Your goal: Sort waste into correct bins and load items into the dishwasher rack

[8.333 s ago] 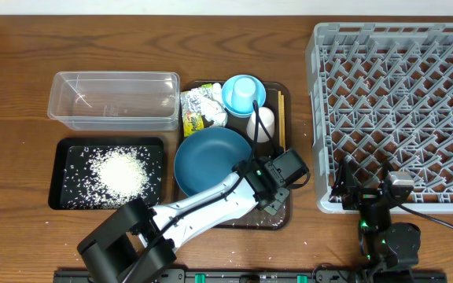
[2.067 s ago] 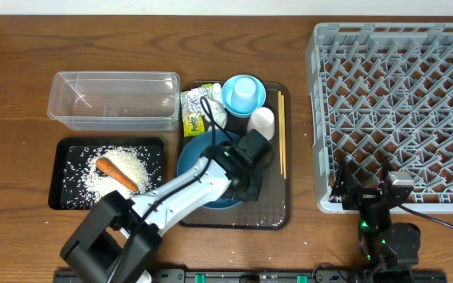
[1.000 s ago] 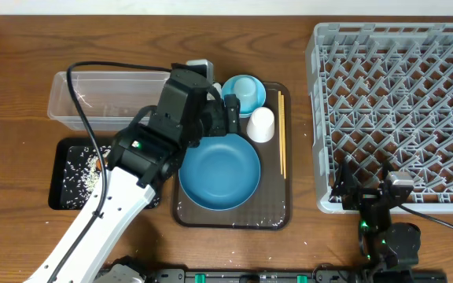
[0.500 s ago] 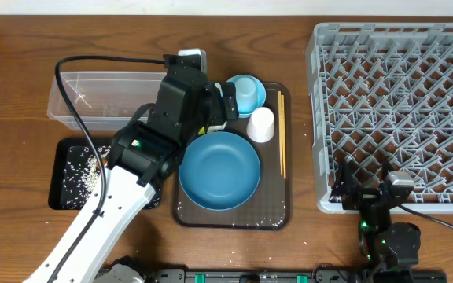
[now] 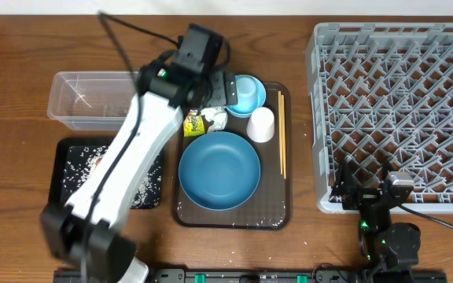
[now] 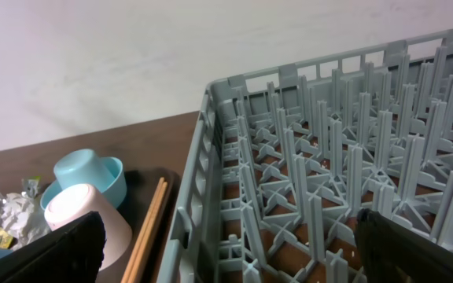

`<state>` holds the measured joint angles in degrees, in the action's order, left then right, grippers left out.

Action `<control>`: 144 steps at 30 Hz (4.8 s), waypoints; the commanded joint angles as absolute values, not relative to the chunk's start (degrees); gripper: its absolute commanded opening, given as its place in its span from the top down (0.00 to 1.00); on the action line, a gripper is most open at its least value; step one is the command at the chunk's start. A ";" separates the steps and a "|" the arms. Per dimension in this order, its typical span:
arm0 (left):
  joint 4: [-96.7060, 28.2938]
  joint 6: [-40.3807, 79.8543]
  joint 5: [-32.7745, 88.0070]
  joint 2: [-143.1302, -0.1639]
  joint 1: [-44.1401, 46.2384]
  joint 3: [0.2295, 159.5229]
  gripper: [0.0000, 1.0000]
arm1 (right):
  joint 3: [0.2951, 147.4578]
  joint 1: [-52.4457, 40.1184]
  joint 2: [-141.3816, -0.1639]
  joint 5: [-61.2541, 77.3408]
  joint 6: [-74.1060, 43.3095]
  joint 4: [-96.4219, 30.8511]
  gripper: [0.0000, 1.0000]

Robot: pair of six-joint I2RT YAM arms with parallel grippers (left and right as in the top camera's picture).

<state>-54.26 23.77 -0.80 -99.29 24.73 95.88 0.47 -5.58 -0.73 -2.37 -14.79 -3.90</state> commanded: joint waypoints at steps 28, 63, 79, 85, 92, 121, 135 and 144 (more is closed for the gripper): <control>-51.70 21.67 -0.95 -120.57 24.47 95.90 0.22 | 0.30 -6.09 -0.49 -2.96 -14.06 -4.01 0.01; -50.09 21.67 -3.42 -119.63 24.56 93.30 0.94 | 0.30 -6.07 -0.49 -2.96 -14.09 -4.01 0.01; -50.35 21.67 -3.29 -110.19 24.53 93.30 0.94 | 0.30 -6.07 -0.49 -2.96 -14.06 -4.01 0.01; -50.02 21.67 -3.51 -106.41 23.83 94.32 0.94 | 0.30 -6.07 -0.49 -2.96 -14.06 -4.01 0.01; -51.09 21.67 -0.32 -101.86 23.38 94.32 0.51 | 0.30 -6.07 -0.49 -2.96 -14.06 -4.01 0.01; -52.03 21.41 0.82 -122.34 26.81 92.86 0.80 | 0.30 -6.09 -0.49 -2.96 -14.06 -4.01 0.01; -53.17 21.02 0.84 -107.00 26.83 93.67 0.94 | 0.30 -6.07 -0.49 -2.96 -14.06 -4.01 0.01; -51.99 21.04 -10.68 -100.40 26.02 93.67 0.94 | 0.30 -6.07 -0.49 -2.96 -14.06 -4.01 0.01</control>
